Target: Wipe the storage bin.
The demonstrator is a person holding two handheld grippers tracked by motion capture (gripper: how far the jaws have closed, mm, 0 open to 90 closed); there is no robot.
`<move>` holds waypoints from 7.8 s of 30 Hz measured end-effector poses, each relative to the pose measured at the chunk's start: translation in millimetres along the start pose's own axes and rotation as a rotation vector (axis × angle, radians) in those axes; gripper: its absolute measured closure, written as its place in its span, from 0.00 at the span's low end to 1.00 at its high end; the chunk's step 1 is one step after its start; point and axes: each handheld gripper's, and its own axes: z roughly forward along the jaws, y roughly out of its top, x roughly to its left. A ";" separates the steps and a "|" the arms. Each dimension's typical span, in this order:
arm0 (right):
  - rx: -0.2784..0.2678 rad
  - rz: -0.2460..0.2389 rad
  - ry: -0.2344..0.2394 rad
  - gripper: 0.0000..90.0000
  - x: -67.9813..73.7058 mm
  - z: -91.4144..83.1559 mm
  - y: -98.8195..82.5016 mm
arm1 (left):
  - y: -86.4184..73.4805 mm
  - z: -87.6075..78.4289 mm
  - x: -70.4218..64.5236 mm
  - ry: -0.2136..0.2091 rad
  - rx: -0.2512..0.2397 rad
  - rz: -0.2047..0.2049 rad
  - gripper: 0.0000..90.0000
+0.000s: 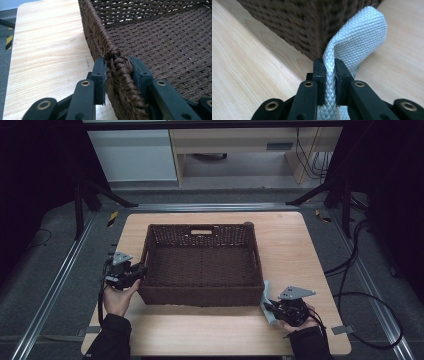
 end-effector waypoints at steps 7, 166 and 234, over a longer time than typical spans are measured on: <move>-0.039 0.055 -0.053 0.91 -16.6 -7.4 0.2 | 0.2 -0.1 -0.1 0.003 0.003 0.004 0.74; -0.195 0.107 -0.126 0.67 -9.1 2.4 83.6 | -2.7 -45.5 -6.2 0.002 -0.103 0.011 0.70; -0.228 0.145 -0.227 0.35 -26.7 4.6 80.2 | 7.9 -16.2 -43.9 -0.100 -0.128 -0.005 0.61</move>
